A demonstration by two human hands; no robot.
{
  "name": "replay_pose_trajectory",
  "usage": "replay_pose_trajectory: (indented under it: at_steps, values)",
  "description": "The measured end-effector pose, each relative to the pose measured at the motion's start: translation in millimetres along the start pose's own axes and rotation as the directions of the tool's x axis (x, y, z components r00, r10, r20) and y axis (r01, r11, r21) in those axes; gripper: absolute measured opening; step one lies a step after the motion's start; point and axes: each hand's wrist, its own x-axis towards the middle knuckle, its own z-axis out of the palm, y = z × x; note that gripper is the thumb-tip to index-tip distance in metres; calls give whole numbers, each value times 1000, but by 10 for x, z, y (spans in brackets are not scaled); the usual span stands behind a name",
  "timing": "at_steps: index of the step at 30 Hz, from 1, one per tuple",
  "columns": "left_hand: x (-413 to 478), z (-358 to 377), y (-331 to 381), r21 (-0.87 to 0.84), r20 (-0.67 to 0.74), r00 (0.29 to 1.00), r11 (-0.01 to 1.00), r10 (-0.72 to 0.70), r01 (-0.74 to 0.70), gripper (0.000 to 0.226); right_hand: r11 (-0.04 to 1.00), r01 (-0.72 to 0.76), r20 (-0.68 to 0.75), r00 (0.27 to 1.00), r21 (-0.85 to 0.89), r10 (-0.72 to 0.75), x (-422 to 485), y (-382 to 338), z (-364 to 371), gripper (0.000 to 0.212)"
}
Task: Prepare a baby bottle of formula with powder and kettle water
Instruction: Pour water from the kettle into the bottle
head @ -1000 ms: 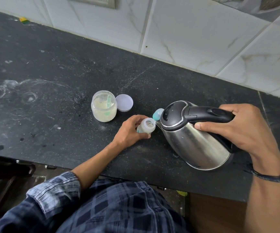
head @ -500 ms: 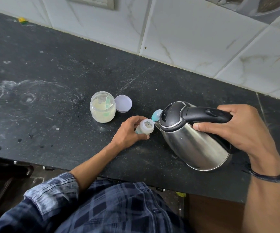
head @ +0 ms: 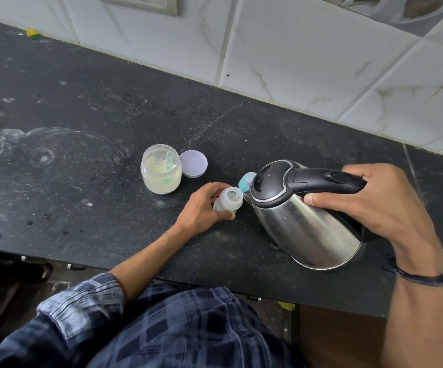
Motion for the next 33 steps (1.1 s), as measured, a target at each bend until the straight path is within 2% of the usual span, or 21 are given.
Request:
replay_pose_trajectory:
  at_steps: [33]
  values:
    - [6,13,-42,-3,-10,1000,1000,21,-21,68,999,30,-23,999,-38,-31,11,17,-53,51]
